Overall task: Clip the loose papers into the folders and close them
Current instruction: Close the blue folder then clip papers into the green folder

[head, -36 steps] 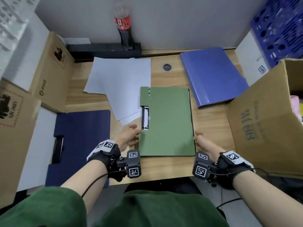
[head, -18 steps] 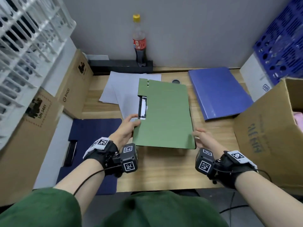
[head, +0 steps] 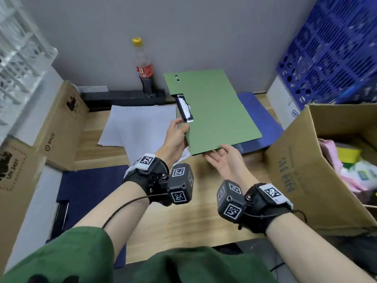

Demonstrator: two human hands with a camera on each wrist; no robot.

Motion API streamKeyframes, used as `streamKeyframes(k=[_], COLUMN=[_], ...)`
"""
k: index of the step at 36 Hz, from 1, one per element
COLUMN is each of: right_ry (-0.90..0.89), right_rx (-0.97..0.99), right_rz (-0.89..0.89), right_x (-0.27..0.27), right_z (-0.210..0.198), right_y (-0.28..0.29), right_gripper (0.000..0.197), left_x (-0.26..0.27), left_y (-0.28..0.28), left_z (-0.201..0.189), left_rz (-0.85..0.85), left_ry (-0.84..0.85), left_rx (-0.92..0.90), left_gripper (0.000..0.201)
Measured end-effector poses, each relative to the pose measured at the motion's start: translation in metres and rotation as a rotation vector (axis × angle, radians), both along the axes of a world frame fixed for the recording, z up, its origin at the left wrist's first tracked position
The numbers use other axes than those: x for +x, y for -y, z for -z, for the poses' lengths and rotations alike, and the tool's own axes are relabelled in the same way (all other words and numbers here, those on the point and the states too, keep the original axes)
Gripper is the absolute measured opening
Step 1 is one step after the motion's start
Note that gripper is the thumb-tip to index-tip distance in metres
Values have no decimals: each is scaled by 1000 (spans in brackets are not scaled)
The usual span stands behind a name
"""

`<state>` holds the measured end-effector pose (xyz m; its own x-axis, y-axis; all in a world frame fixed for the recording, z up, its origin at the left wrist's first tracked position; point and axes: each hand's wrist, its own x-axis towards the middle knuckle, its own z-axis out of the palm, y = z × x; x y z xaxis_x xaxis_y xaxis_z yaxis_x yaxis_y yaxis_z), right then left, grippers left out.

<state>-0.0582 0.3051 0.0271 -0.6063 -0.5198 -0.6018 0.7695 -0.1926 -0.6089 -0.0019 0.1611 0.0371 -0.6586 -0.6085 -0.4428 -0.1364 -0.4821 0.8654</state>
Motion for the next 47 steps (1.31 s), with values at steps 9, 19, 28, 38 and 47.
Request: streamKeyframes(k=[9, 19, 28, 38, 47], right_ry=[88, 170, 221, 269, 290], right_rx=[88, 213, 345, 540, 481], right_rz=[175, 186, 270, 163, 251], right_x=[-23, -68, -121, -133, -141], right_z=[39, 66, 81, 104, 114], right_y=[-18, -17, -16, -26, -37], right_gripper=[45, 45, 49, 43, 42], left_x=[-35, -57, -83, -125, -161], left_y=[-28, -18, 0, -4, -19], left_z=[29, 61, 72, 97, 107], left_rz=[202, 257, 291, 344, 453], left_ry=[118, 239, 298, 350, 372], left_rx=[97, 130, 120, 138, 61], left_gripper=[41, 53, 50, 56, 53])
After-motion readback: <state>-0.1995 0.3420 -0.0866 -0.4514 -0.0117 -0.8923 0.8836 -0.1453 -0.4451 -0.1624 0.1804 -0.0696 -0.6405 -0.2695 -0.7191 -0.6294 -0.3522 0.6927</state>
